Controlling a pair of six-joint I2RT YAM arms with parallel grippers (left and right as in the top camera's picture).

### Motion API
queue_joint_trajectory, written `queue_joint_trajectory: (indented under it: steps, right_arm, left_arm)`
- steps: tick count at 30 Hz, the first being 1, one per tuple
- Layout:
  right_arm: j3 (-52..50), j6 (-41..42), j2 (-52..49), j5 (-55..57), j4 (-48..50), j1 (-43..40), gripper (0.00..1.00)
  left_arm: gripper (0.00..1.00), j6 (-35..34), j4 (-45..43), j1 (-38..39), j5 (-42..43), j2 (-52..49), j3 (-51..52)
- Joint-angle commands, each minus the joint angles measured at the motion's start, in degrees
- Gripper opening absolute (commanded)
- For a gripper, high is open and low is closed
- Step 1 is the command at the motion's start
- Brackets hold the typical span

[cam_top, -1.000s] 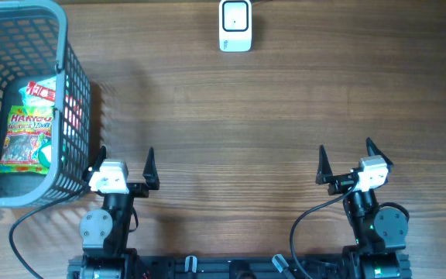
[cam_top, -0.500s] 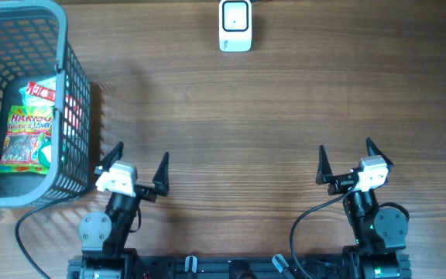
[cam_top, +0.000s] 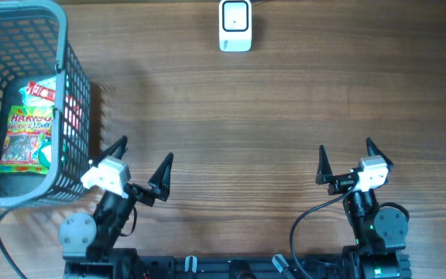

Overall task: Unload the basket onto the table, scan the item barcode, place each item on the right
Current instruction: 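Reach the left gripper into the basket and grasp the green-lidded jar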

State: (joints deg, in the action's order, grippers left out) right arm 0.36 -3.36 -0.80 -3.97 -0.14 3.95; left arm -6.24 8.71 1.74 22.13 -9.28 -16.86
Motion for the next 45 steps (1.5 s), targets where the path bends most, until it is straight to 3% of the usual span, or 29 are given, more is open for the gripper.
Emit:
queue_joint_trajectory:
  steps: [1,5,10,16,27,33,40,45]
  right_arm:
    - [-0.1,-1.0,0.1,0.8,0.2,0.3,1.0]
    - [-0.1,-1.0,0.1,0.8,0.2,0.3,1.0]
    - [-0.1,-1.0,0.1,0.8,0.2,0.3,1.0]
    - [-0.1,-1.0,0.1,0.8,0.2,0.3,1.0]
    - [-0.1,-1.0,0.1,0.8,0.2,0.3,1.0]
    - [-0.1,-1.0,0.1,0.8,0.2,0.3,1.0]
    - [-0.1,-1.0,0.1,0.8,0.2,0.3,1.0]
    - [-0.1,-1.0,0.1,0.8,0.2,0.3,1.0]
  left_arm:
    - [1.0,-1.6,0.4,-0.5,5.6,-10.8,-8.5]
    - [1.0,-4.7,6.3,-0.5,10.4,-24.5,-19.4]
    - [1.0,-4.7,11.9,-0.5,27.2,-37.2,-26.2]
    - [1.0,-11.1,13.0,-0.5,29.9,-43.4,-27.8]
    - [1.0,-14.3,13.4,-0.5,29.7,-43.8,-40.3]
    - [1.0,-13.5,23.2,-0.5,16.3,-50.0,-54.1]
    - [1.0,-7.0,42.1,-0.5,-11.1,-57.6,-74.6]
    - [1.0,-6.0,45.9,-2.1,-26.6,-61.3,-83.0]
